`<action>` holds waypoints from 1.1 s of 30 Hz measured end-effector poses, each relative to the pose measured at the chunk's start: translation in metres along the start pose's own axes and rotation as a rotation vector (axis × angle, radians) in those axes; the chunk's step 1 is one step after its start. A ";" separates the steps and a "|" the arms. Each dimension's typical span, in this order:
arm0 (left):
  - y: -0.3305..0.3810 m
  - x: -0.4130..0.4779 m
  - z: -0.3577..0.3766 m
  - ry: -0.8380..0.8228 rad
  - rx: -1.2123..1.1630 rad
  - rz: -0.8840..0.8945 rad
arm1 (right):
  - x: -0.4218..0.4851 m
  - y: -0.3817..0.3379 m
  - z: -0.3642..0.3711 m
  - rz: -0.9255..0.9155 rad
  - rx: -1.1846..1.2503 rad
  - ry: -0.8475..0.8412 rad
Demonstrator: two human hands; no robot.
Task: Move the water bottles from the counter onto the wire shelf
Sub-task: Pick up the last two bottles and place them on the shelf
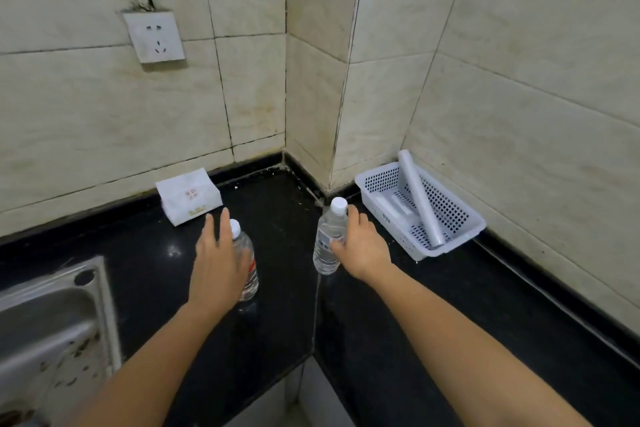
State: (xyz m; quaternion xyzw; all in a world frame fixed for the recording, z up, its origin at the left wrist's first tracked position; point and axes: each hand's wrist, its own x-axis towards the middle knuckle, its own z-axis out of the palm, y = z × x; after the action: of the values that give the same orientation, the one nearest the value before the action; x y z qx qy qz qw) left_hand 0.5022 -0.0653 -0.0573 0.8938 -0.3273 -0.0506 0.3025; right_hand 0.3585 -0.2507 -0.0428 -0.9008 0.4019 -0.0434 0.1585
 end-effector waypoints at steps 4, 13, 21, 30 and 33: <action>-0.014 0.021 -0.003 -0.027 0.116 0.098 | 0.028 -0.012 -0.001 -0.016 -0.070 0.006; -0.019 0.028 -0.018 -0.051 0.108 0.125 | 0.015 -0.008 0.005 -0.059 -0.108 0.147; -0.002 0.004 -0.026 -0.120 0.000 0.188 | -0.032 0.001 0.013 0.082 0.195 0.147; 0.031 -0.035 -0.011 -0.207 -0.016 0.348 | -0.116 0.043 -0.026 0.263 0.379 0.080; 0.058 -0.069 0.001 -0.298 -0.084 0.403 | -0.168 0.067 -0.041 0.323 0.359 0.038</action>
State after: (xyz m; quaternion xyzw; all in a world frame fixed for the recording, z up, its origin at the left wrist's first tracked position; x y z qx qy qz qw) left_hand 0.4158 -0.0581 -0.0325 0.7799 -0.5373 -0.1339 0.2919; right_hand 0.1896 -0.1791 -0.0176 -0.7814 0.5293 -0.1051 0.3133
